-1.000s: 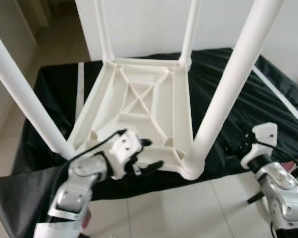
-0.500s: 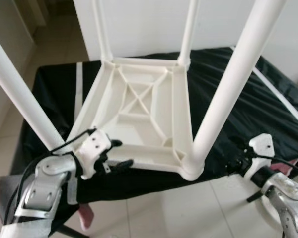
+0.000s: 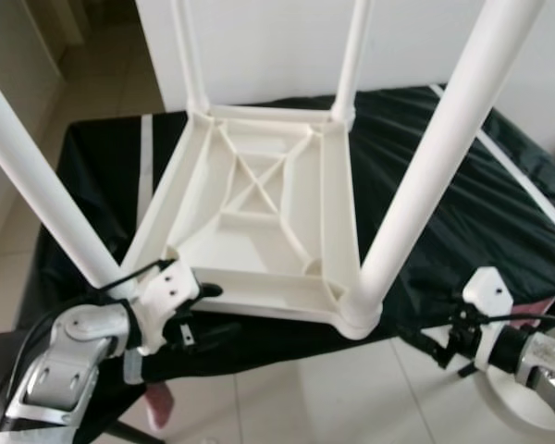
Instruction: Building children table
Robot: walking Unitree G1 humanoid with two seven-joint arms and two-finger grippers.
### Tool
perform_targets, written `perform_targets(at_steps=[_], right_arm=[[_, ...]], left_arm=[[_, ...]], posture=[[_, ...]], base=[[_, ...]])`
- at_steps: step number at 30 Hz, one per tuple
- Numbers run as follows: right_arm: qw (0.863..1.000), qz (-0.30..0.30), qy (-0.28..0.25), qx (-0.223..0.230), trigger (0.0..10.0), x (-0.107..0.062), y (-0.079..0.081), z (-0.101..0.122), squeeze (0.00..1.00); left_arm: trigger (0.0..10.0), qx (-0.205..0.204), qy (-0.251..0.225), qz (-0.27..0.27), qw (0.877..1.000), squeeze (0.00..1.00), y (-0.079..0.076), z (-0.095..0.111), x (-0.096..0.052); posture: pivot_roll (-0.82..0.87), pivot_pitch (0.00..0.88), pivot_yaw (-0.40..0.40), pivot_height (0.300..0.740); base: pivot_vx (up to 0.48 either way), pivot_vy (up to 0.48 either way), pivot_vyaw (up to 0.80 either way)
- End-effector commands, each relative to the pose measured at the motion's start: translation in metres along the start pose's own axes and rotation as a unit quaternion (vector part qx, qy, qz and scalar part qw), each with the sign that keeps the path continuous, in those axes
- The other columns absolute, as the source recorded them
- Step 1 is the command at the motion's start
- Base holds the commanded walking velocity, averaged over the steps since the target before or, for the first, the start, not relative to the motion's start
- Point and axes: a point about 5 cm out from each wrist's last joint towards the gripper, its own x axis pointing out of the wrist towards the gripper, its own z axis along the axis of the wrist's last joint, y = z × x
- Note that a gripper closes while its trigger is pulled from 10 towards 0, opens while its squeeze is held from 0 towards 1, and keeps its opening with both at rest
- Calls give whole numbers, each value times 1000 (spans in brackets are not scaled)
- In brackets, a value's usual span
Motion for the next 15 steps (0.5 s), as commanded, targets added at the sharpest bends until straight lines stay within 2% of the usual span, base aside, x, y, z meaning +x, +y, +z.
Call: perform_targets(at_steps=[1,5,7,11,15], right_arm=[[999,38,-5,-1,10000,2,8,5,0],[998,57,-30,6,10000,12,10,13,0],[998,58,-35,5,10000,15,10,15,0],[997,60,-47,-1,10000,21,10,18,0],[996,49,-74,-4,10000,33,8,25,0]], left_arm=[[10000,-5,42,1,999,0,-1,-15,3],[10000,14,30,38,999,0,8,-11,8],[10000,9,28,40,999,0,9,-10,8],[10000,27,20,39,999,0,9,-6,10],[10000,33,21,34,999,0,8,-6,13]], posture=[[-4,80,-21,740],[2,78,-20,740],[2,77,-19,740],[4,75,-18,740],[7,72,-17,740]], base=[[0,0,0],[0,0,0],[0,0,0],[0,0,0],[0,0,0]])
